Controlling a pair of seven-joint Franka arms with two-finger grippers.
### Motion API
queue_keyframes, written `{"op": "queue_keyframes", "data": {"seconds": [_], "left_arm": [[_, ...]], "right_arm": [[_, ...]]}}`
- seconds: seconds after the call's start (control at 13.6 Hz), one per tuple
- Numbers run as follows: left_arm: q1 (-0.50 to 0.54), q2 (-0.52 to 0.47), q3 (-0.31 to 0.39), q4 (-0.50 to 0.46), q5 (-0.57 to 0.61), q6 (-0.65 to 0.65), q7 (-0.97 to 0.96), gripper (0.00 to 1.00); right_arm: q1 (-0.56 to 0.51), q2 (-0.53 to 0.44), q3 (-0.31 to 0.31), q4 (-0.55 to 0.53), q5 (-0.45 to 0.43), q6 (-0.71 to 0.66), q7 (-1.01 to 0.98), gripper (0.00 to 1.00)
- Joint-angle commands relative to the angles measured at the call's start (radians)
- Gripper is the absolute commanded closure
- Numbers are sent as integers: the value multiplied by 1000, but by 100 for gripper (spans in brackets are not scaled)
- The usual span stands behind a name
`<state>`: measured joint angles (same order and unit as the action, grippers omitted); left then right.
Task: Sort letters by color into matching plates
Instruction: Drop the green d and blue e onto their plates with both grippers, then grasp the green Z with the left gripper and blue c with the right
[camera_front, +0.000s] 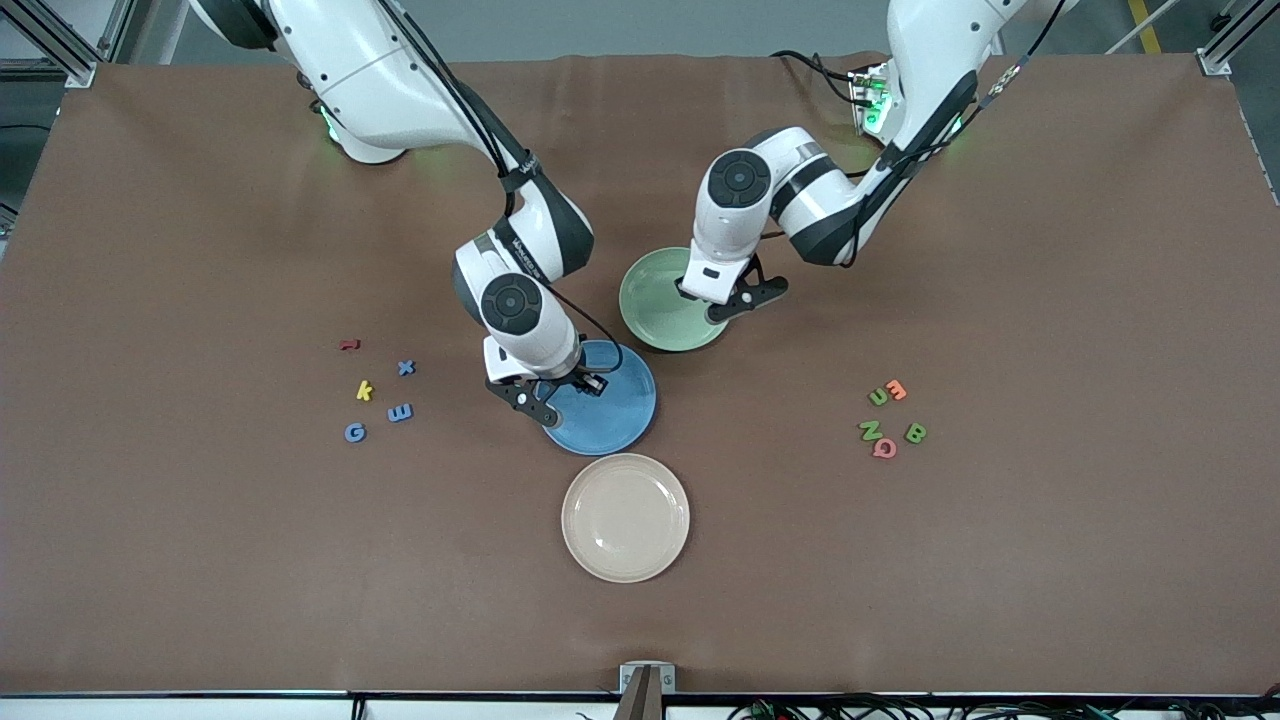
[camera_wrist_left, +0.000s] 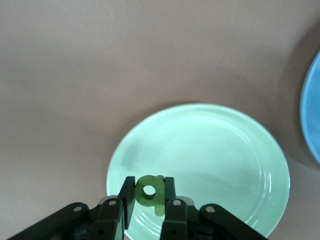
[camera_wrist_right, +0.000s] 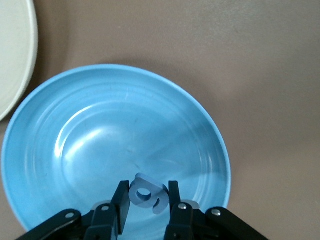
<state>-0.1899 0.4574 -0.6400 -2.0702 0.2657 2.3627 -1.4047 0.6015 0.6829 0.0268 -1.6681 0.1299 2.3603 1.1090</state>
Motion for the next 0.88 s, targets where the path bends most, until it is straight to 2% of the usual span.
{"op": "queue_keyframes", "data": {"seconds": [0.0,0.07,0.15,0.22,0.37,0.44,0.52,0.59,0.74,0.81], "left_arm": [[-3,72,-1,57,23,-2,-49,74],[-3,90,-1,74,23,-2,-63,60],[-3,99,-1,88,23,-2,-75,15],[-2,99,2,90,24,-2,-79,0],[26,92,11,97,26,-2,-59,0],[47,80,16,101,27,-9,-53,0],[79,63,16,101,30,-13,-39,0],[116,58,14,104,30,-13,-16,0],[186,55,19,119,39,-11,36,0],[226,55,31,117,94,-13,74,0]], "right_arm": [[11,38,-8,54,-16,-4,25,97],[11,43,-10,54,-16,3,23,97],[4,46,-10,56,-18,5,23,96],[0,53,-10,65,-30,5,22,96],[-2,75,-10,85,-39,5,23,94],[-3,81,-10,96,-38,5,23,77],[-3,83,-10,99,-38,4,22,29],[-5,83,-10,100,-38,2,20,0],[-8,81,-10,128,-39,-12,14,0],[-15,77,-10,137,-39,-24,11,0]]}}
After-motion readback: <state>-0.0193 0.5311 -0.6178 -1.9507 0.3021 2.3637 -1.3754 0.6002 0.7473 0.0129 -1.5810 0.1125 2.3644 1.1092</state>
